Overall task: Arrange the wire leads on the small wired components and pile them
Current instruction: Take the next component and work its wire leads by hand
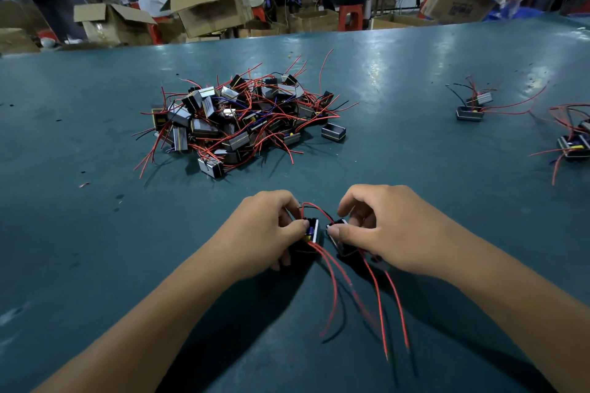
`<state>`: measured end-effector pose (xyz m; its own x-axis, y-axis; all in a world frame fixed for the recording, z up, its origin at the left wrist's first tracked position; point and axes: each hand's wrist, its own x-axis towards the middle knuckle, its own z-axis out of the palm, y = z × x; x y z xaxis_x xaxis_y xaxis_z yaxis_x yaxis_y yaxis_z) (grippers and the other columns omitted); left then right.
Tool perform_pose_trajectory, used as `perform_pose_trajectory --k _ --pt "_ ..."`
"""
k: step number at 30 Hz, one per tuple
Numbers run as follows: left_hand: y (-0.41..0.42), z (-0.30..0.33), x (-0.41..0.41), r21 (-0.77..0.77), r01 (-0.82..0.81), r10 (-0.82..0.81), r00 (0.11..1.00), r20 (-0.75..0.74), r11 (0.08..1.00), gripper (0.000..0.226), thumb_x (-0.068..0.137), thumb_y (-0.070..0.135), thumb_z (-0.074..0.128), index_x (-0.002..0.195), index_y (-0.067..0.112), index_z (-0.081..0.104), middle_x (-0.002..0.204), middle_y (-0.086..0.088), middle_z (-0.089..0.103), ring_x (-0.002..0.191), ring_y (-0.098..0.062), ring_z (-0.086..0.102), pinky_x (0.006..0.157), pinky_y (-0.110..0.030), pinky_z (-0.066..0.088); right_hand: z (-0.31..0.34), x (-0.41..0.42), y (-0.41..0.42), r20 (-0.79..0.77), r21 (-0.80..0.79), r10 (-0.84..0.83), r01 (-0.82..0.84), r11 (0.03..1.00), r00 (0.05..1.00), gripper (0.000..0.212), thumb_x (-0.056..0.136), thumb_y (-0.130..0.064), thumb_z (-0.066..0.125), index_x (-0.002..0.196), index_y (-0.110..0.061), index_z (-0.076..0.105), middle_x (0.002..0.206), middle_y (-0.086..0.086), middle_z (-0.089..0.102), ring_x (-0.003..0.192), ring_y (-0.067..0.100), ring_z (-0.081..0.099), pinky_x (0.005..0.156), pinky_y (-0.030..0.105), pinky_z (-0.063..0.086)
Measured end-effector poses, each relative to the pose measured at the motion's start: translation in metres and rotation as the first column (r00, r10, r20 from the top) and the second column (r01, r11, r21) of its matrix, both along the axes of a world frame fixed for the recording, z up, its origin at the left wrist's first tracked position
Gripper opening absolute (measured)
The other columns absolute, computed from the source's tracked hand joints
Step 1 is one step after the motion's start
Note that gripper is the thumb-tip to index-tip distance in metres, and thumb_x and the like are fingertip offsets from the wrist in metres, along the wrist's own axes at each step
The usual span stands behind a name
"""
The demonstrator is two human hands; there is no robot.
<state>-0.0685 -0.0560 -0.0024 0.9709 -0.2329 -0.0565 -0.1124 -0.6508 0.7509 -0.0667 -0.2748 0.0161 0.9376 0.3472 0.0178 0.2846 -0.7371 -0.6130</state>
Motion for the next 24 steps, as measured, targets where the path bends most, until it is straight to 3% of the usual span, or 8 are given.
perform_pose_trajectory --k 4,6,9,13,17,21,24 --pt "-0.003 0.000 -0.002 -0.333 -0.016 -0.058 0.976 -0.212 0.943 0.004 0.097 0.008 0.063 0.095 0.005 0.061 0.067 -0.007 0.071 0.062 -0.026 0.073 0.052 -0.028 0.056 0.003 -0.004 0.002 0.022 -0.026 -0.041 0.041 0.999 0.999 0.037 0.078 -0.062 0.068 0.097 -0.032 0.061 0.082 -0.012 0.065 0.075 0.003 0.062 0.071 0.028 0.054" --pt "-0.003 0.001 -0.003 -0.411 -0.024 -0.094 0.959 -0.266 0.911 0.005 0.096 0.005 0.064 0.098 0.001 0.061 0.076 -0.012 0.074 0.071 -0.026 0.075 0.059 -0.026 0.057 0.006 -0.007 0.002 0.034 -0.038 -0.054 0.055 0.998 0.998 0.042 0.076 -0.064 0.070 0.100 -0.032 0.060 0.085 -0.012 0.065 0.077 0.004 0.062 0.075 0.031 0.055" --pt "-0.005 0.001 -0.004 -0.434 -0.036 -0.089 0.960 -0.264 0.900 0.022 0.088 0.009 0.075 0.098 0.002 0.057 0.076 -0.016 0.071 0.072 -0.027 0.076 0.058 -0.026 0.057 0.010 -0.009 0.003 0.034 -0.074 -0.051 0.054 0.996 0.998 0.050 0.073 -0.069 0.068 0.105 -0.031 0.058 0.091 -0.015 0.064 0.082 0.004 0.062 0.078 0.032 0.055" --pt "-0.010 0.001 -0.007 -0.394 0.003 -0.107 0.964 -0.242 0.919 0.042 0.074 0.026 0.083 0.093 0.003 0.053 0.068 -0.011 0.071 0.059 -0.025 0.072 0.046 -0.026 0.053 0.014 -0.013 0.006 0.036 -0.166 -0.035 0.040 0.985 0.999 0.060 0.072 -0.075 0.063 0.113 -0.034 0.053 0.102 -0.014 0.064 0.090 0.010 0.063 0.083 0.037 0.054" --pt "-0.008 0.001 -0.007 -0.330 0.050 -0.134 0.962 -0.238 0.943 0.031 0.081 0.017 0.083 0.093 0.004 0.057 0.069 -0.012 0.072 0.056 -0.022 0.070 0.045 -0.024 0.050 0.013 -0.020 0.015 0.094 -0.317 0.025 0.006 0.948 0.995 0.069 0.073 -0.073 0.064 0.126 -0.032 0.043 0.114 -0.011 0.062 0.101 0.016 0.060 0.086 0.038 0.051" --pt "0.003 0.006 -0.004 -0.412 0.090 -0.235 0.920 -0.315 0.907 0.022 0.092 0.012 0.071 0.104 -0.005 0.063 0.093 -0.025 0.074 0.075 -0.027 0.074 0.058 -0.025 0.055 0.015 -0.024 0.017 0.113 -0.329 0.044 -0.004 0.944 0.993 0.058 0.081 -0.055 0.068 0.124 -0.029 0.040 0.112 -0.009 0.061 0.100 0.019 0.058 0.084 0.039 0.051" --pt "0.001 0.006 -0.004 -0.438 0.110 -0.251 0.926 -0.280 0.892 0.019 0.094 0.007 0.068 0.107 -0.007 0.063 0.092 -0.024 0.074 0.075 -0.027 0.074 0.060 -0.027 0.057 0.012 -0.029 0.021 0.160 -0.362 0.058 0.004 0.932 0.985 0.045 0.085 -0.044 0.061 0.120 -0.026 0.040 0.112 -0.005 0.060 0.100 0.023 0.057 0.080 0.039 0.050"
